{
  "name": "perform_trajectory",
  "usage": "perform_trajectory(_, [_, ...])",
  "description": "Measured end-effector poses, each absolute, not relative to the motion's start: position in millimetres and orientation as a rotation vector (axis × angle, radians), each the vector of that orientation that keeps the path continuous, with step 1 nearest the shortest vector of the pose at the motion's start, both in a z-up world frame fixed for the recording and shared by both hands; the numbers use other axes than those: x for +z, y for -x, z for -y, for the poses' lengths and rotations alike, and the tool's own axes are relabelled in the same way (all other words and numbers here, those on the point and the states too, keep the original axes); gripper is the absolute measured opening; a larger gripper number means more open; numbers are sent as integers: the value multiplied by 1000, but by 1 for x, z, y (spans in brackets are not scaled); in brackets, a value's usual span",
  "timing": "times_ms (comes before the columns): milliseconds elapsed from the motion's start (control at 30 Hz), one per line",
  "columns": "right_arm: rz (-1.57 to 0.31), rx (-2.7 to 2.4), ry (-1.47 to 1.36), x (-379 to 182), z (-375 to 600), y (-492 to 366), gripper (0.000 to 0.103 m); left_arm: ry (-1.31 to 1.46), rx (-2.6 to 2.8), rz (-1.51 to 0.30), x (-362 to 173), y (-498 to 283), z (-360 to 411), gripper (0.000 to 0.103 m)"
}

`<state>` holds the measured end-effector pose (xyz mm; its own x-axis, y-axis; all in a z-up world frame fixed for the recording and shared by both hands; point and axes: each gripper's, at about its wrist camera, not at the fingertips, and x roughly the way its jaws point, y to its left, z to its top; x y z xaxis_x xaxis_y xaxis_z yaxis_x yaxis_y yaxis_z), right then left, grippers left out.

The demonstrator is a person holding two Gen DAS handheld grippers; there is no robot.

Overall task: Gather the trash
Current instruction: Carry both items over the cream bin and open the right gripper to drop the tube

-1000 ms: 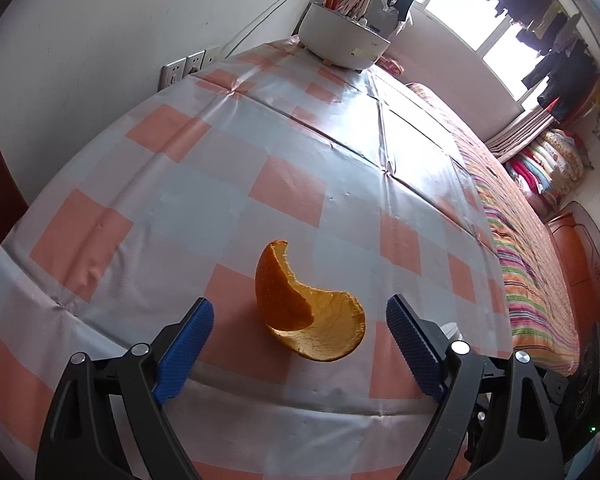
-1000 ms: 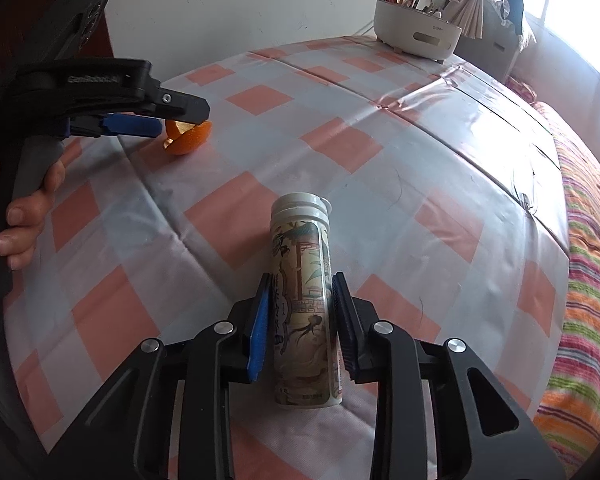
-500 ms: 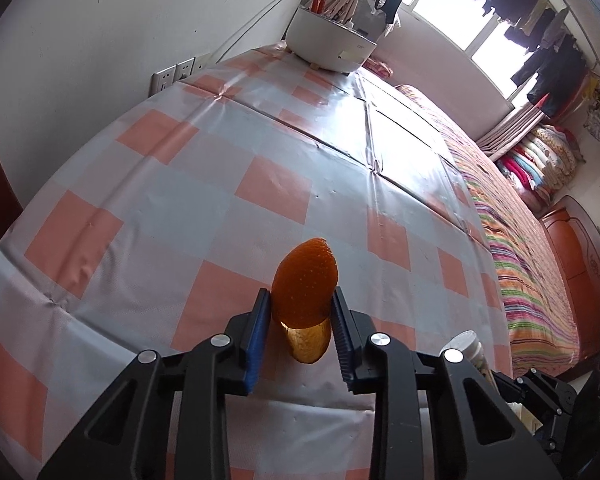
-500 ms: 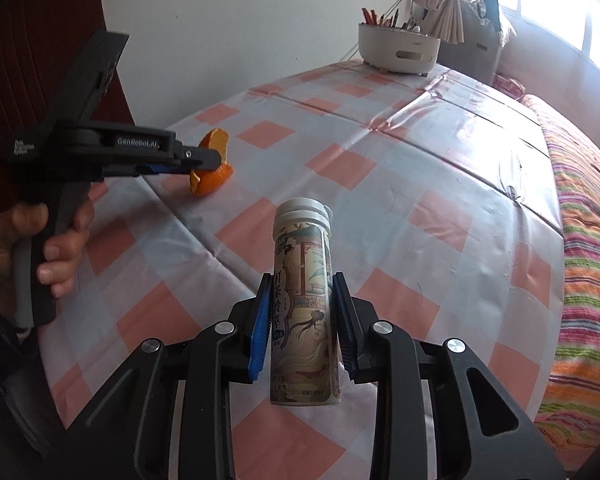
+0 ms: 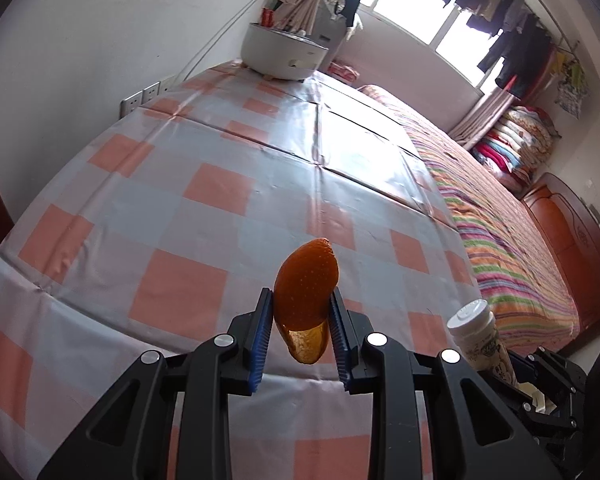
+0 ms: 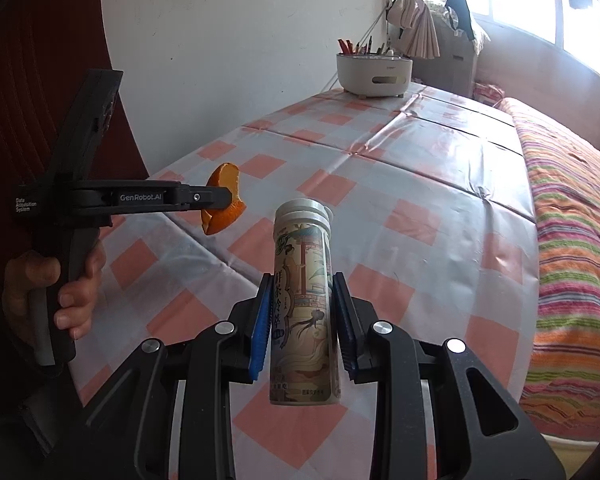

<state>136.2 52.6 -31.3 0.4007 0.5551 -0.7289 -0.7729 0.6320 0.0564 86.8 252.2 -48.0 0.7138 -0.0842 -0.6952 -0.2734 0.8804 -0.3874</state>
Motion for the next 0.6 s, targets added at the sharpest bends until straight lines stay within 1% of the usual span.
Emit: perform_trajectory(600, [-765,749,252,-25,18,-115,28,362,-21,-790,-44,-76,-174,27])
